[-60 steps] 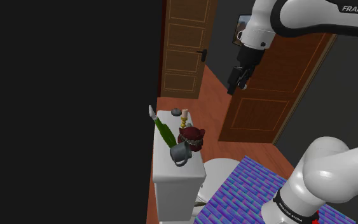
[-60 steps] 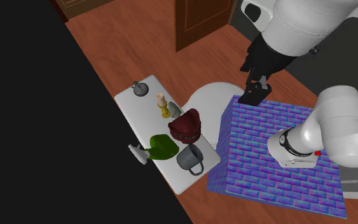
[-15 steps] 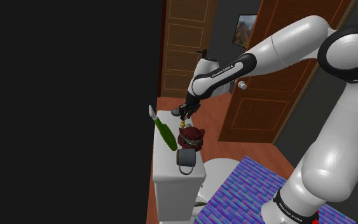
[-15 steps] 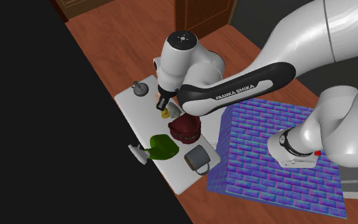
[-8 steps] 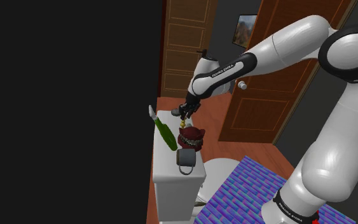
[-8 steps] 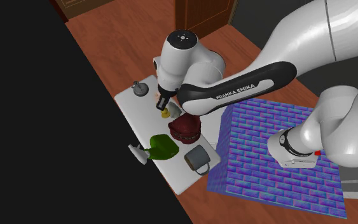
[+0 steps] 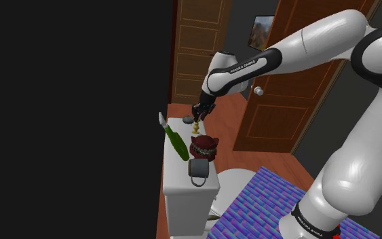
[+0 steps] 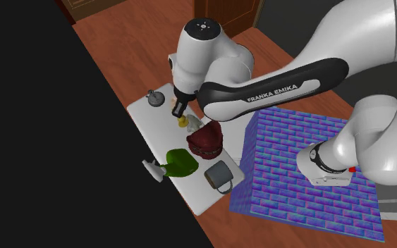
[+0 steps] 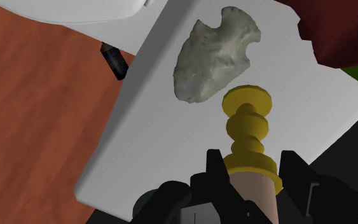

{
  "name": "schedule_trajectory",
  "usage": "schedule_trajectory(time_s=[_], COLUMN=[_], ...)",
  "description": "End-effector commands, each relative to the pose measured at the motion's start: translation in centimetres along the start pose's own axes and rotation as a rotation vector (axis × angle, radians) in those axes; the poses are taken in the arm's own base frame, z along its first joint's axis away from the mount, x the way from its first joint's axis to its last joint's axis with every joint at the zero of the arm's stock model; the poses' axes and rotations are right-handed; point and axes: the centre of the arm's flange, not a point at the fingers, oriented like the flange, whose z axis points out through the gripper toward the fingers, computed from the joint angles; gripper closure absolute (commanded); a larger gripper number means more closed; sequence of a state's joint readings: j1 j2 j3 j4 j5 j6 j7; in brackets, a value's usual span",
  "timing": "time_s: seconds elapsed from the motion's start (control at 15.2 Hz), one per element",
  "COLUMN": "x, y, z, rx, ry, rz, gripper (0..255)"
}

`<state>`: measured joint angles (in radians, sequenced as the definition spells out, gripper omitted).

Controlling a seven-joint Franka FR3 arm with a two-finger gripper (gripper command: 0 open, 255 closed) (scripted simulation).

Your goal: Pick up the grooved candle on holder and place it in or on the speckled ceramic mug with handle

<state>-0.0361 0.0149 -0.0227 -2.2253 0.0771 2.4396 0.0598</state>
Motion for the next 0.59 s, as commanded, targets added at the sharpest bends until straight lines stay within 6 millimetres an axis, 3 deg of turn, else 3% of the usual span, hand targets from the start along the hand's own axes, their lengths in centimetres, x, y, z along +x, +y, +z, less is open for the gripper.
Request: schedule_trajectory(time_s=[0.0, 0.53], x=[0.3, 1.1], y=[-0.1, -0.4], z=[-1.3, -5.4], rx=[0.0, 0.0], ry=[0.0, 0.0], rz=[0.0, 0.0], gripper=[255, 255])
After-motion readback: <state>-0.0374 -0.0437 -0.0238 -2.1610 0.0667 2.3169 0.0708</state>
